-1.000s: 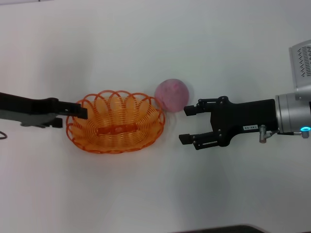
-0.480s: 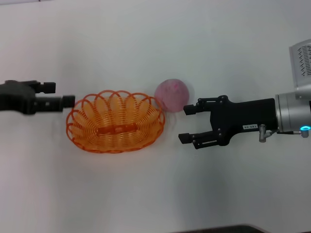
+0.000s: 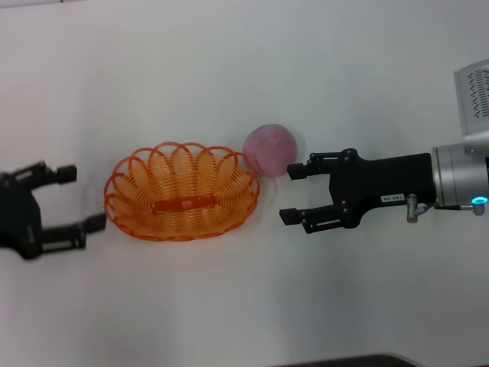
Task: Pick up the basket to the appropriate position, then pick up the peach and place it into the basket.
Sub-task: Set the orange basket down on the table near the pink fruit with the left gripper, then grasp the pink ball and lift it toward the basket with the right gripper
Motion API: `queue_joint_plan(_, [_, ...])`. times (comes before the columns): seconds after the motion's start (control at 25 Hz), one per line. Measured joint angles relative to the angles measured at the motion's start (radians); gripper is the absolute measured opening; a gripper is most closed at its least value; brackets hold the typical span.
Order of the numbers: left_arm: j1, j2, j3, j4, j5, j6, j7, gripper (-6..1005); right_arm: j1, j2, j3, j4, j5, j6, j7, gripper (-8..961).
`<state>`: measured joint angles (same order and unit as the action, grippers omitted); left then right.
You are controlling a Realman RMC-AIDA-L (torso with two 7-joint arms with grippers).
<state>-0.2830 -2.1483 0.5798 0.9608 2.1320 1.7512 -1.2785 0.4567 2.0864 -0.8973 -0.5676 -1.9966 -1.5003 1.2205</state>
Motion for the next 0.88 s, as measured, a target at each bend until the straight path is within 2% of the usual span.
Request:
queue_joint_plan(0.12, [0.060,-0.017,-0.001,-0.011,-0.007,0.007,0.087,891,-0.001,-0.001,0.001,0.000,0.001,-0.001,0.000,840])
queue_joint_plan(0.36, [0.138,-0.025,-0.005,-0.071,-0.013,0.017,0.188,891,-0.006,-0.003,0.003,-0.010,0.002,-0.003,-0.001,840])
queue_joint_plan(0.6, [0.143,-0.022,-0.071,-0.186,-0.012,0.006,0.303,891,-0.008,-0.003,0.003,-0.013,0.002,-0.004,-0.004,840])
queue_joint_plan(0.88, [0.130,-0.018,-0.068,-0.190,-0.004,-0.006,0.287,891,-0.009,-0.010,0.004,-0.019,0.000,-0.024,0.014,840])
